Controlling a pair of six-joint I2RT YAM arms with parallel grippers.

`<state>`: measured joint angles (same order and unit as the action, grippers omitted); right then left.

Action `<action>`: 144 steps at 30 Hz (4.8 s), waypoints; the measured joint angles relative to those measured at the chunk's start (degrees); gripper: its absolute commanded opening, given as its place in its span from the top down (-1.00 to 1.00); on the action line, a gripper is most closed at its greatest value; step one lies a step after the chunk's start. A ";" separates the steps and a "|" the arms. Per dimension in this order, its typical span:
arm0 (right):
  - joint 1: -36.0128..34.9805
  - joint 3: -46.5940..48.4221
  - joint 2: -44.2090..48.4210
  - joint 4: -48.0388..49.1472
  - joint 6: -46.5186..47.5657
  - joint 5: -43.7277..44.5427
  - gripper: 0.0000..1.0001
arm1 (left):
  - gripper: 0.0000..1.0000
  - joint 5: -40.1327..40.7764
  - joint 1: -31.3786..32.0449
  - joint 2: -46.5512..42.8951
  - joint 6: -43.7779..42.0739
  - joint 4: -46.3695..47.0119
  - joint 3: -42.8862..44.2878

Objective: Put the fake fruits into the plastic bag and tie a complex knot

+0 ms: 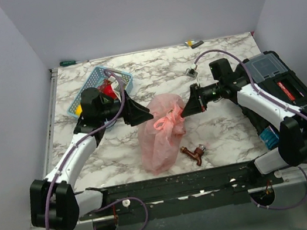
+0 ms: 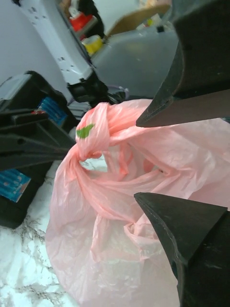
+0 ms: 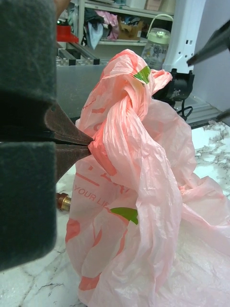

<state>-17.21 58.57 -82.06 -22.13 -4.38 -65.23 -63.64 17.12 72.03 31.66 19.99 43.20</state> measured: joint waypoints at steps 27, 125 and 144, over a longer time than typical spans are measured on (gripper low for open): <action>-0.11 0.00 0.22 -0.37 2.19 1.66 0.99 | 0.80 1.11 8.59 -0.09 -11.67 -27.34 8.04; -1.49 -20.39 11.56 11.04 23.82 38.97 0.19 | 1.00 36.41 2.78 -4.90 -25.18 -35.45 -0.59; -3.78 -23.37 10.54 26.49 20.55 39.36 0.13 | 1.00 35.45 2.78 -3.06 -24.98 -35.41 -0.48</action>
<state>-20.99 35.20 -71.53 4.36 16.16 -25.87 -28.18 19.90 68.97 6.68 -15.42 42.72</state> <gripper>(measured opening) 0.438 0.006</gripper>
